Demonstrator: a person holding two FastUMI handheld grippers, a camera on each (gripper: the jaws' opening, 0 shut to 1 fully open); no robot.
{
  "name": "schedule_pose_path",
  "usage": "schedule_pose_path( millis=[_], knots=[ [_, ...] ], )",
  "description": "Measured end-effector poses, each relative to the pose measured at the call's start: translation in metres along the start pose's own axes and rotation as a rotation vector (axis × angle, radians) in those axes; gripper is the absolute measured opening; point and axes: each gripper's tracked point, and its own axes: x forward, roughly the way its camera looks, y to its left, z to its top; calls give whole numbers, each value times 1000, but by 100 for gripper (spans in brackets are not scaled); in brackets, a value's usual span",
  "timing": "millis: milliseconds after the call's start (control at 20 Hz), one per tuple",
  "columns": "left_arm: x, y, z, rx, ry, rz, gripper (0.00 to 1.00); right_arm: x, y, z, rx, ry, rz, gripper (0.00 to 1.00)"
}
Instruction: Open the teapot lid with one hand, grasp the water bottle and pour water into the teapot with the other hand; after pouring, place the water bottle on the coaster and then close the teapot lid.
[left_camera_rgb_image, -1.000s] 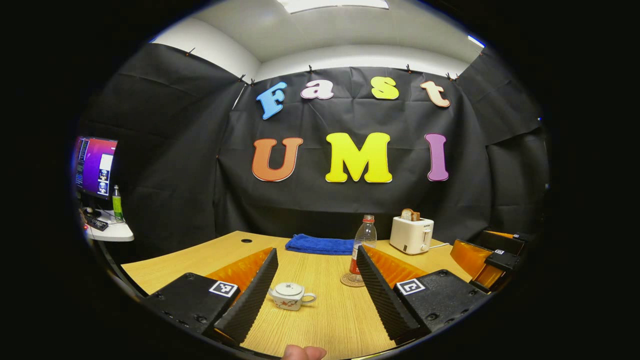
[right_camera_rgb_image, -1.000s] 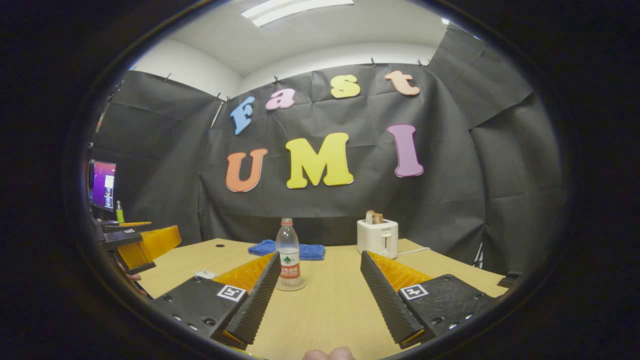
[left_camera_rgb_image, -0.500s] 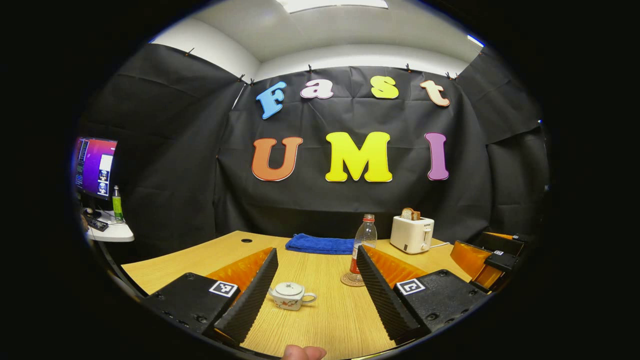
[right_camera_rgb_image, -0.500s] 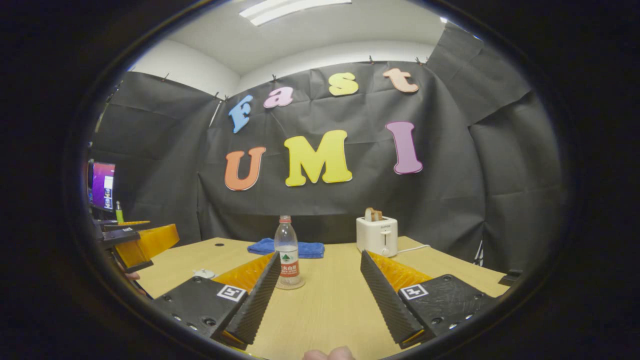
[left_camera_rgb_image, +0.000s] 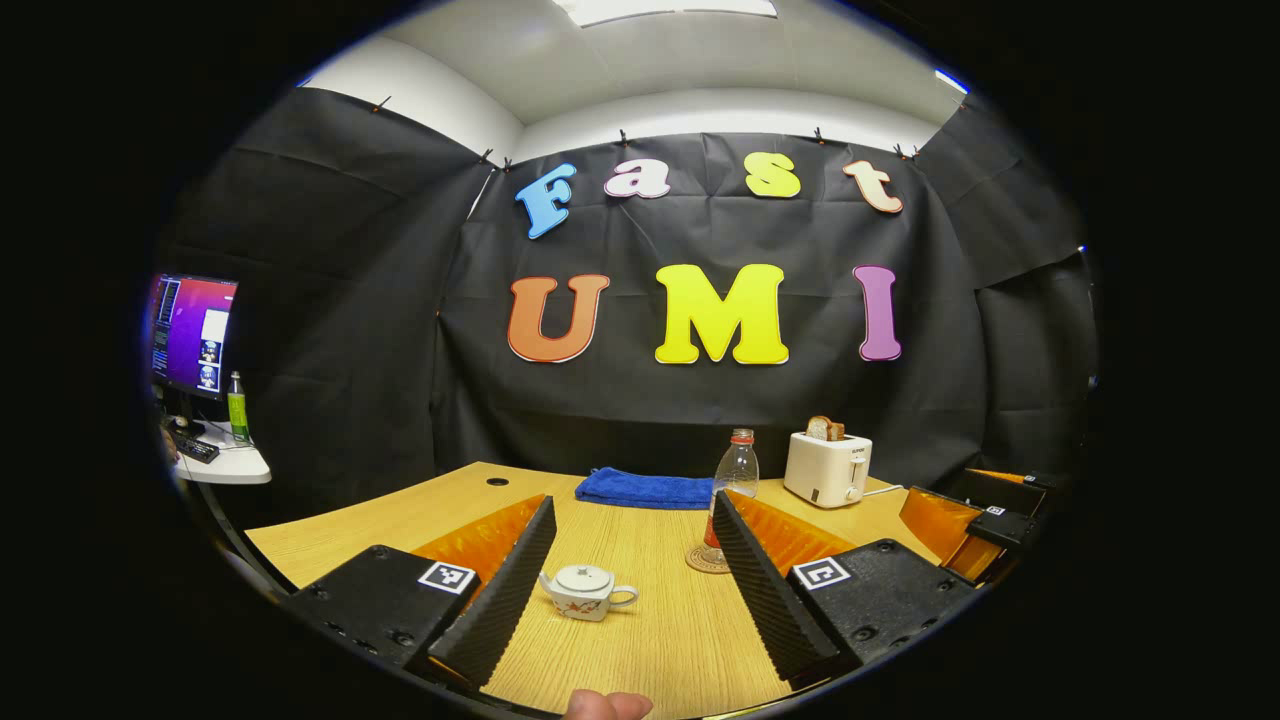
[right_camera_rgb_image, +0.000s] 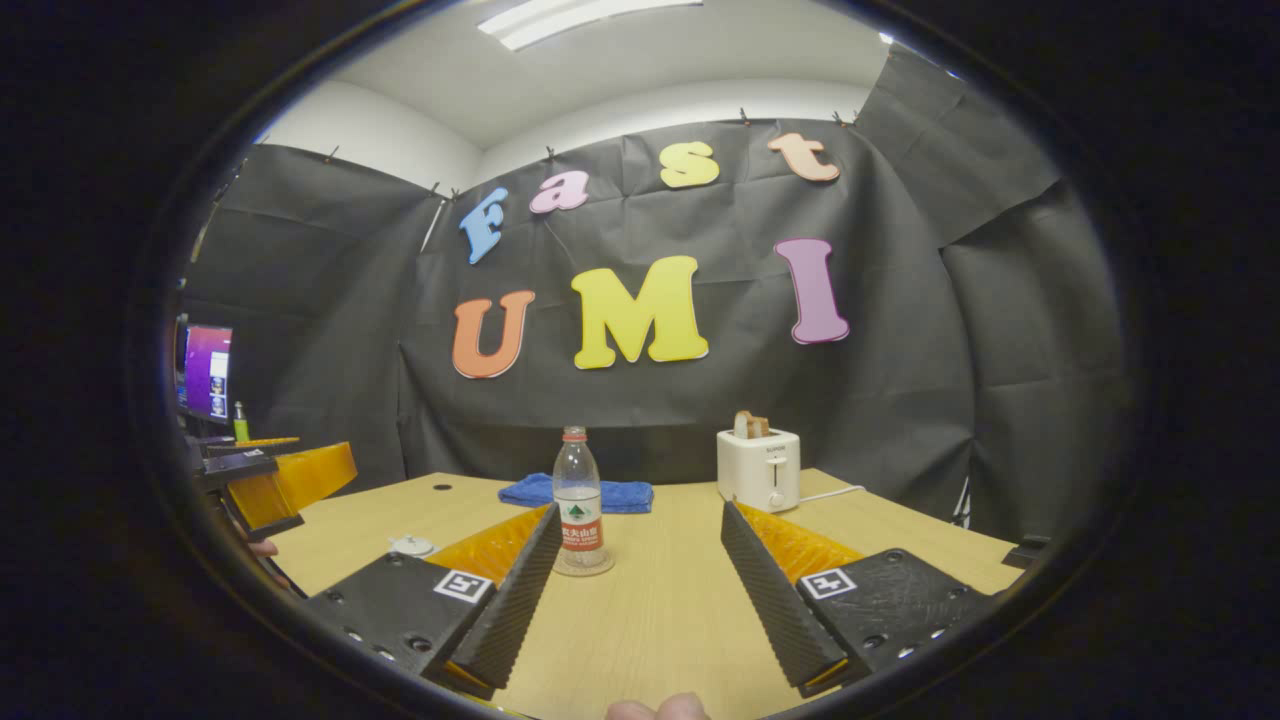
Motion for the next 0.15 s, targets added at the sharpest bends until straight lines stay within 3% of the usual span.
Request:
schedule_pose_path(
  millis=[150],
  knots=[
    [2,0,0,0,2,1,99,1,1,1,0,-1,1,96]
  ],
)
